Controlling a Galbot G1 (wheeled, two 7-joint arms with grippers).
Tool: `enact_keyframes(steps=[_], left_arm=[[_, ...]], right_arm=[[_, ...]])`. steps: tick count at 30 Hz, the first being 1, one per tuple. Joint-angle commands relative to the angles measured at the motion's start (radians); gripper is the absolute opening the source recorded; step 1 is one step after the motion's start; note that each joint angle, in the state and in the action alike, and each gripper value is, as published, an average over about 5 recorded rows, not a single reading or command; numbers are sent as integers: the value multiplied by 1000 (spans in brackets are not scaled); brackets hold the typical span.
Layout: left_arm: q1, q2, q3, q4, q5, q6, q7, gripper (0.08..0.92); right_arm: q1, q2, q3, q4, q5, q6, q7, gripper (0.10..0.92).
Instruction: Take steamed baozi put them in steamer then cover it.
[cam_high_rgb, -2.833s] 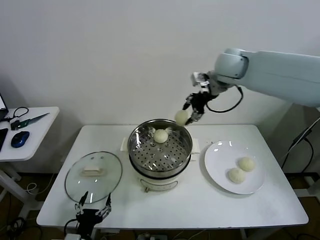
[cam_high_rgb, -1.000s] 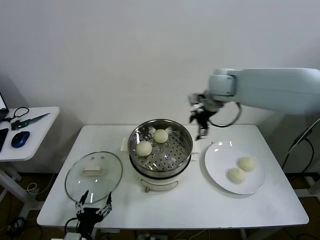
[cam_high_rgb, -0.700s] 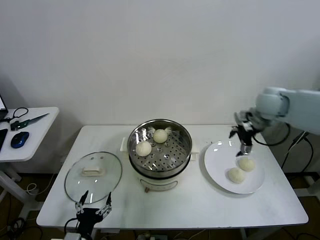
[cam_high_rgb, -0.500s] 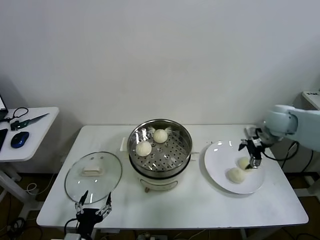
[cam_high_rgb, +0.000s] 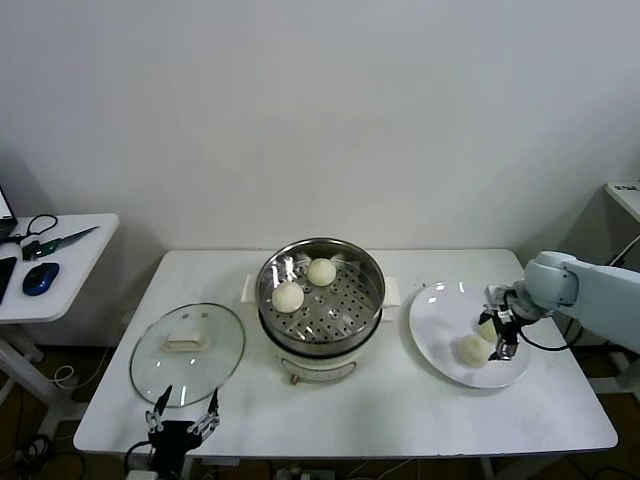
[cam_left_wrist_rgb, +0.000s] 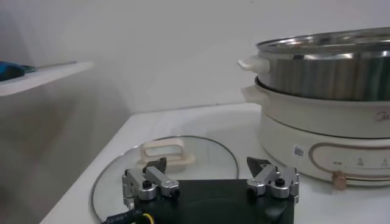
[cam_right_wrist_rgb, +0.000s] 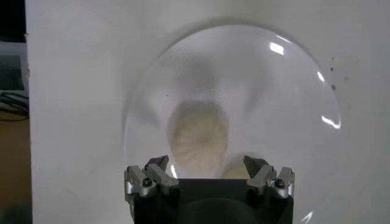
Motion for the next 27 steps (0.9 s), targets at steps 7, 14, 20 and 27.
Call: enact_keyframes(steps=[7, 14, 20, 27], left_arm=[[0, 2, 0, 4, 0, 1, 0, 823], [-1, 4, 1, 5, 1, 2, 0, 823], [0, 3, 3, 1, 3, 1, 0, 823], [1, 4, 5, -3, 7, 2, 1, 823]], right_arm=[[-171, 34, 141, -79, -19, -8, 16, 823], [-171, 46, 157, -87, -3, -10, 32, 748], [-125, 42, 126, -67, 18, -3, 11, 672], [230, 71, -80, -48, 75, 142, -58, 664]])
